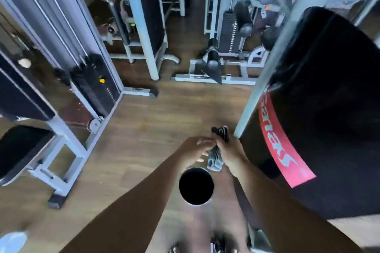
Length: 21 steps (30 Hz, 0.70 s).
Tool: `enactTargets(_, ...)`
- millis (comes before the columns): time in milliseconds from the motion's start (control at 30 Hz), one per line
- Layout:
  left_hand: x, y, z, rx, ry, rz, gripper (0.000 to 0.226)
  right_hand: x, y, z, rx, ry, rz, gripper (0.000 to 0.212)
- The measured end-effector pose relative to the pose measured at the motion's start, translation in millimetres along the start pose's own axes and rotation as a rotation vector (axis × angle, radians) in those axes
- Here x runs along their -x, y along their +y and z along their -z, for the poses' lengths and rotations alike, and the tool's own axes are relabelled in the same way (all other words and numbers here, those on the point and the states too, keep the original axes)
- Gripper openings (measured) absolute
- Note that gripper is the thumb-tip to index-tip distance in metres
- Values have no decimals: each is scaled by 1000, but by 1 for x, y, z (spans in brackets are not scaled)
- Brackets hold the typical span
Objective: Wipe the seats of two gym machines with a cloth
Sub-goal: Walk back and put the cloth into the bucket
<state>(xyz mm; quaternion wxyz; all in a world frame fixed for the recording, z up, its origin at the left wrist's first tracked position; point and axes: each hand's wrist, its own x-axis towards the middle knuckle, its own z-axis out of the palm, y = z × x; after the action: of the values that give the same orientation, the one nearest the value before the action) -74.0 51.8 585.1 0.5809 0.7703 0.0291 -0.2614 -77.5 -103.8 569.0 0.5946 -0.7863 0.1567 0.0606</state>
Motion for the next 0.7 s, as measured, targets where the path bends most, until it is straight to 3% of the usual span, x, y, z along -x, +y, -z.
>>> enactTargets(67,-18,-7,-6,86,-31,11,29,-12,9,-1,-119,39,-72,41)
enactTargets(133,-32,-15,-13,114,20,21,27,-22,17,-1,-173,44,-128,31)
enactTargets(200,-47,-23,-19,69,98,37,18,-32,25,2,-155,49,-158,26)
enactTargets(367,-91,-74,-29,120,240,234,25,-69,74,8,-39,83,-200,28)
enactTargets(600,-181,-223,-75,323,274,580,4,-133,230,-32,59,39,-386,27)
enactTargets(700,-217,-305,-105,384,300,687,7,-161,320,-54,152,-3,-447,20)
